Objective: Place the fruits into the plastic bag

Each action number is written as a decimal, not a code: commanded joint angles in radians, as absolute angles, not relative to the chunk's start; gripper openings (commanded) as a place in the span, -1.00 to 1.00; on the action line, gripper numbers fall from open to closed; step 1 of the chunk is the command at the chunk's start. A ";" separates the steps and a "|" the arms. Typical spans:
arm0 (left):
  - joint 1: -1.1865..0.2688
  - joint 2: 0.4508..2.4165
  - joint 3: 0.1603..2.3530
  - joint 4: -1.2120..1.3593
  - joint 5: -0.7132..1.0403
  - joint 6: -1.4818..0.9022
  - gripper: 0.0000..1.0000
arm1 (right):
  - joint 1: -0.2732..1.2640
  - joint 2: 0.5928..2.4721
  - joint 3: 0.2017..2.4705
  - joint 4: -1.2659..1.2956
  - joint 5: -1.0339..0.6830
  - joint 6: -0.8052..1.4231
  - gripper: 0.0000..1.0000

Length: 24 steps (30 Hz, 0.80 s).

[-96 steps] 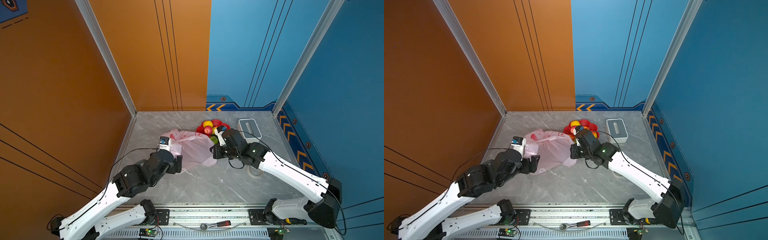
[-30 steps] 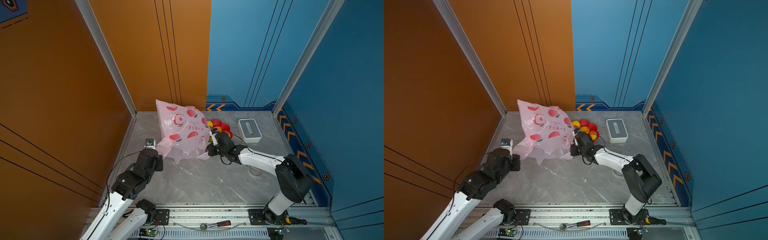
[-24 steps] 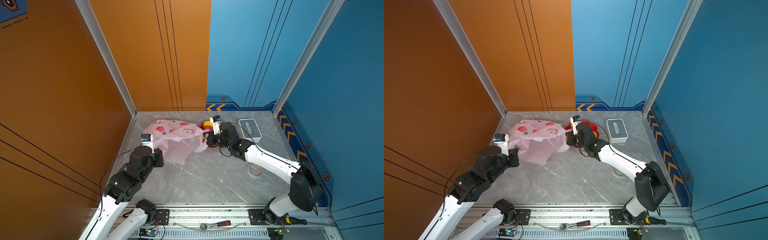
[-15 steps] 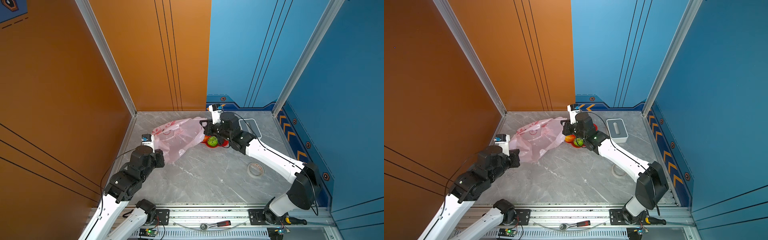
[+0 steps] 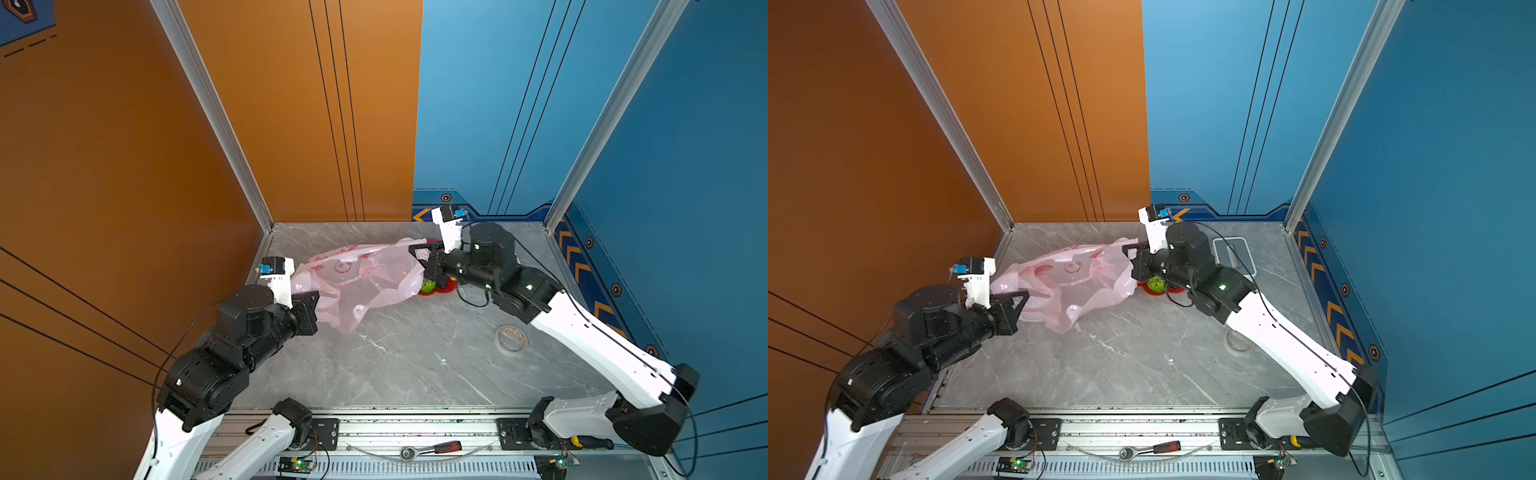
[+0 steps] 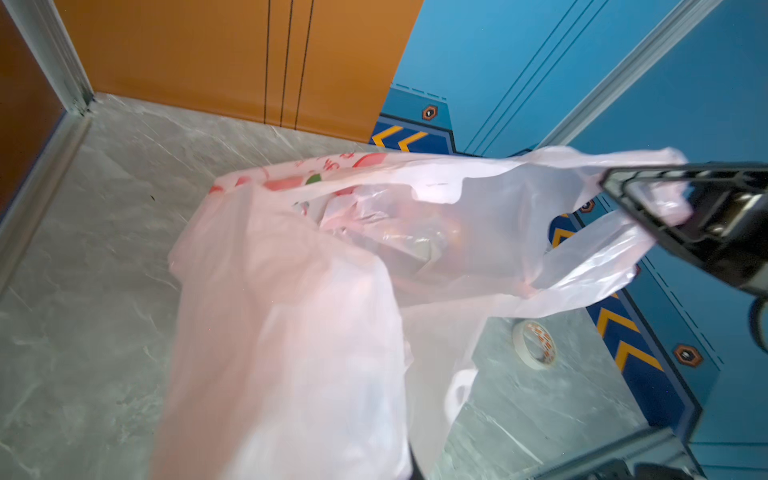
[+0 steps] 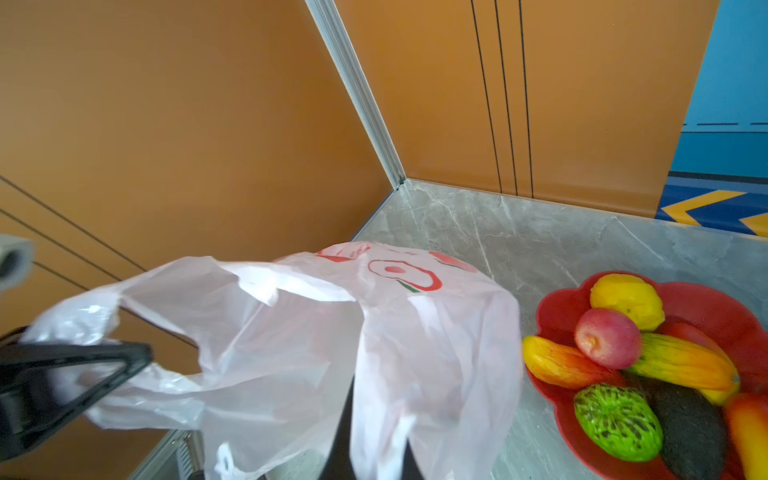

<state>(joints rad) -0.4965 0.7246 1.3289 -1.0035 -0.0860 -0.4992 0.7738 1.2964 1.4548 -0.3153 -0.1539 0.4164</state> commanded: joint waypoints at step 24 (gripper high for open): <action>-0.587 1.317 2.392 -1.061 -0.240 -0.156 -1.00 | 0.846 1.672 2.191 -0.140 -0.044 0.041 -1.00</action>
<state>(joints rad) -0.4564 1.3670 2.2753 -1.0542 -0.1059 -0.3103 0.8013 1.8080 2.2189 -0.2577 -0.1028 0.1661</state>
